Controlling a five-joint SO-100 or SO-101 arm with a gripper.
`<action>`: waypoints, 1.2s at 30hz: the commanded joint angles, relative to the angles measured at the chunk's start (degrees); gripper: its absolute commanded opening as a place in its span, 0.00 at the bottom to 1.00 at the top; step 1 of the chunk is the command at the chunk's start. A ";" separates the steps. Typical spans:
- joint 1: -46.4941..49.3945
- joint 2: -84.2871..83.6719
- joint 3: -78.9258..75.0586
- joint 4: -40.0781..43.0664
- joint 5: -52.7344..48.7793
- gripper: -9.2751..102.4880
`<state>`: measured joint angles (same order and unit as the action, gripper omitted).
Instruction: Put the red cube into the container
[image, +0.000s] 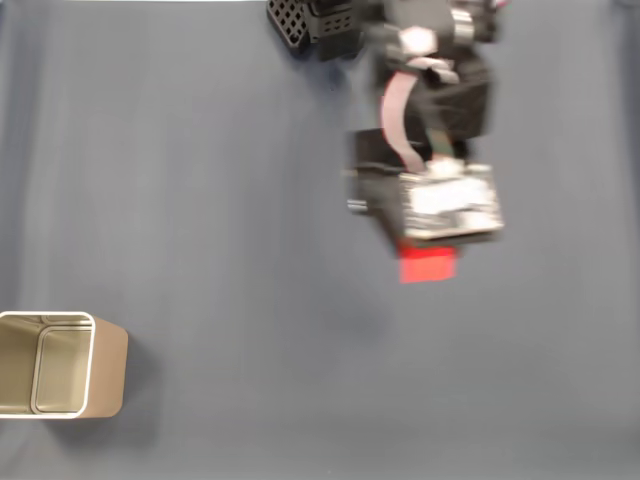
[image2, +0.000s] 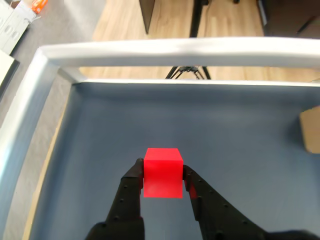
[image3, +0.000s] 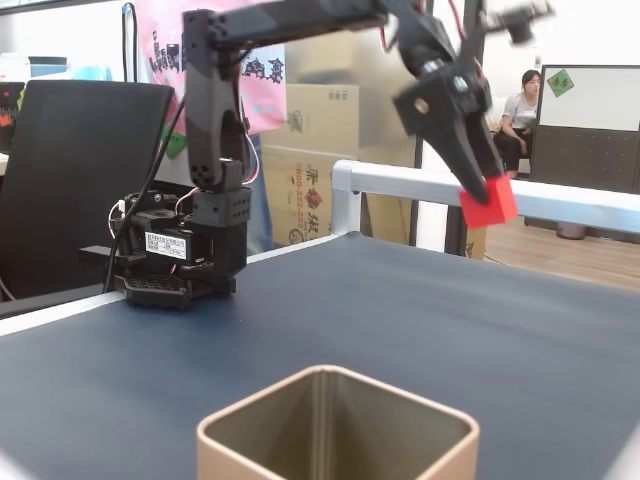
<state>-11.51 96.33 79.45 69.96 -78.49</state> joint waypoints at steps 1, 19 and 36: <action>6.77 4.83 -0.88 -0.35 -6.24 0.08; 36.56 -6.77 -12.83 -14.77 -12.04 0.08; 43.33 -30.06 -36.74 -18.54 -8.44 0.09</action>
<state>30.94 66.18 48.52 52.82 -87.80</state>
